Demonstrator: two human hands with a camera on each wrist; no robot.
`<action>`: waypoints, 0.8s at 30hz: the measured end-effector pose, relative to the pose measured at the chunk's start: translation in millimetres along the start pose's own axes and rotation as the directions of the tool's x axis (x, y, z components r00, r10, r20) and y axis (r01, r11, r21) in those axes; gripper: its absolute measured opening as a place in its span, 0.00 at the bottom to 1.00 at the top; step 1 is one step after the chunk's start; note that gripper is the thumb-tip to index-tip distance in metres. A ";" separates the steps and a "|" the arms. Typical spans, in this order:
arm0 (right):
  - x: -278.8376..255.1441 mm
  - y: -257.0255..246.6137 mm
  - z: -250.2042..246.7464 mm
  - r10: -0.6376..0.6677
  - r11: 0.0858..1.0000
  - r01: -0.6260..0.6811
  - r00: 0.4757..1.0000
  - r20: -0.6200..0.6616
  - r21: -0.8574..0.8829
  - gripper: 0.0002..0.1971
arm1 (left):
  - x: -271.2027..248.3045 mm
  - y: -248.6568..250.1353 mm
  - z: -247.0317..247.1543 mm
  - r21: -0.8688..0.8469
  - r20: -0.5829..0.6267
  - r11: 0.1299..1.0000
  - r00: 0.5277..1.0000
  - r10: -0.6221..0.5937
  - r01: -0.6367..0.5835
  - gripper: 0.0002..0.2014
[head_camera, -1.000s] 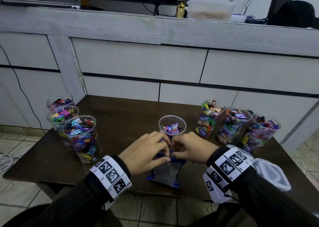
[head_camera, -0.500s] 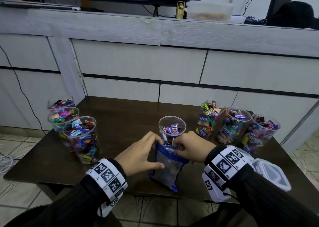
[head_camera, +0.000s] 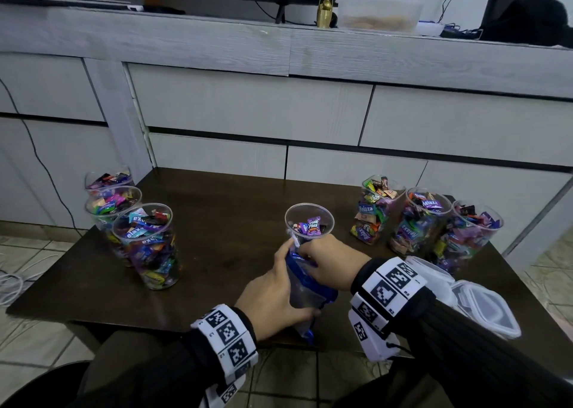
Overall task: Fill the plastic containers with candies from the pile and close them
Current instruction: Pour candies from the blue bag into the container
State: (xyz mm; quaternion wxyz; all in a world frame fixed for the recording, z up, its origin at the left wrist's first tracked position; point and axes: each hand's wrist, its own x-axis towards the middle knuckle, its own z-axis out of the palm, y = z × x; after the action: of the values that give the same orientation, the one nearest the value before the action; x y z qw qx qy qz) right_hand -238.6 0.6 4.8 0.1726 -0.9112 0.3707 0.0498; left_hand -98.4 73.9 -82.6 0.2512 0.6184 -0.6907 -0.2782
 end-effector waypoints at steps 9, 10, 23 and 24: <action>-7.5 5.9 -7.1 0.026 0.996 -0.027 0.999 0.022 0.080 0.08 | 0.4 -19.1 -17.3 0.172 0.076 0.985 0.997 0.012 -0.025 0.29; -7.6 4.2 -7.1 0.030 0.993 -0.034 0.999 0.036 0.112 0.09 | 0.2 -20.2 -19.5 0.175 0.096 0.984 0.995 0.003 -0.020 0.26; 11.9 -32.8 -38.2 0.132 0.951 -0.063 0.968 -0.214 0.303 0.16 | 14.8 5.8 -118.3 0.247 0.178 0.966 0.984 0.033 -0.077 0.30; 16.5 -32.9 -44.2 0.159 0.933 -0.069 0.959 -0.233 0.353 0.14 | 18.0 7.2 -127.1 0.243 0.166 0.967 0.986 0.033 -0.073 0.30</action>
State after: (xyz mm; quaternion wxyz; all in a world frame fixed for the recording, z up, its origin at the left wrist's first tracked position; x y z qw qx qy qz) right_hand -205.5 -3.9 51.6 0.2750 -0.8428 0.4456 -0.1242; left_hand -17.6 47.2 13.9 0.1229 0.6018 -0.7544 -0.2317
